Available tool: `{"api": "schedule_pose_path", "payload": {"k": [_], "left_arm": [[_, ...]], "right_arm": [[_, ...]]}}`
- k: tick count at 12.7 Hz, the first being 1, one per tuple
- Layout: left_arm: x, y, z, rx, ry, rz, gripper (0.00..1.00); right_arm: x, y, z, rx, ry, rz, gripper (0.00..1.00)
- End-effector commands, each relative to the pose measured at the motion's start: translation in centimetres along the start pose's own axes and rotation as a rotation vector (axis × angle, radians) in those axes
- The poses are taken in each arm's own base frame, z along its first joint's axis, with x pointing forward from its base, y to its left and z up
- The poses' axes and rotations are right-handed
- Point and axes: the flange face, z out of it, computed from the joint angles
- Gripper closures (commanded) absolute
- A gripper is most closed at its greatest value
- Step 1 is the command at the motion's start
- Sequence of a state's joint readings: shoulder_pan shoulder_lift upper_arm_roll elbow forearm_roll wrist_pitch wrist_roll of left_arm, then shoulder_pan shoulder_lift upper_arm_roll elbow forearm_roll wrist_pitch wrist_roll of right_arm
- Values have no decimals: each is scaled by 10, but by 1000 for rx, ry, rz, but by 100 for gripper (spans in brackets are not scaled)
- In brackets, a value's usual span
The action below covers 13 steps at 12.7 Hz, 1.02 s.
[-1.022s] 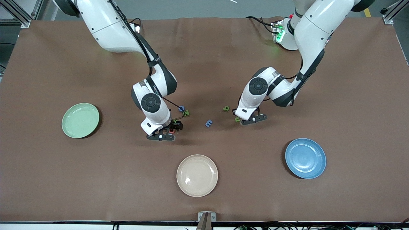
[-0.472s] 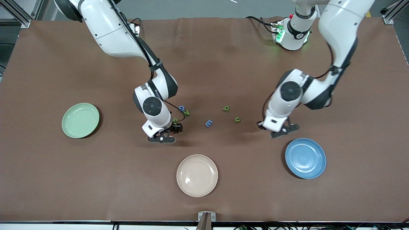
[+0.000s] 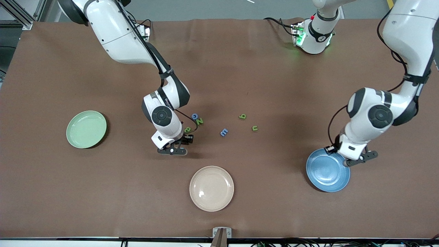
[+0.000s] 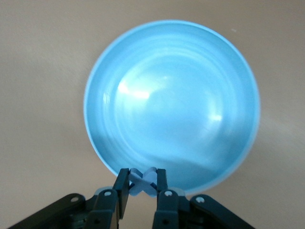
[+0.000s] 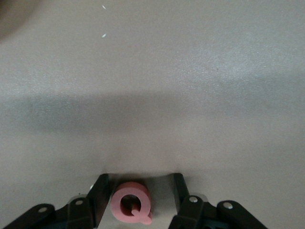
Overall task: Sort upper and lower case letters into plates
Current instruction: 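Carry the blue x into the blue plate with the left gripper and release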
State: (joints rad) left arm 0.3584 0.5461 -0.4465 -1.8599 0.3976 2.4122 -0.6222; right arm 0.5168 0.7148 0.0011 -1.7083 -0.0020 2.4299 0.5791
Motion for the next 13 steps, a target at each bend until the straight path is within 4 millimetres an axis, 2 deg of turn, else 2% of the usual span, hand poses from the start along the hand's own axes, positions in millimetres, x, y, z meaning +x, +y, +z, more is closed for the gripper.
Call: {"api": "schedule_pose_path", "payload": {"k": [1,2,3,4,5,7,11,12,13], "left_arm": [[25,-2,28,15,7,3,60],[31,-4,30,12,11,-6,21],[32,-5,28,12,16,-8,0],[30,2,23,12,22,0,0],[23,20,8,7,23,1,0],[-13,75,-5,11,-33,-3,0],[-85,167,-2,-13,-77,-114,2],[-106,189,5,-5,-94,-152,2],[-127,211,11,-2,-108,-148,3]], "right_arm": [[-3,-7,4,6,-5,-1,38],[-4,-7,4,4,-9,-1,38],[-7,-8,6,1,-16,0,37],[-8,-9,7,-2,-20,2,37],[-10,-10,7,-3,-21,0,37],[-12,-9,9,-7,-28,0,37],[-16,-6,15,-15,-39,2,41],[-17,-7,16,-16,-42,0,43],[-19,-6,18,-18,-46,-1,48]]}}
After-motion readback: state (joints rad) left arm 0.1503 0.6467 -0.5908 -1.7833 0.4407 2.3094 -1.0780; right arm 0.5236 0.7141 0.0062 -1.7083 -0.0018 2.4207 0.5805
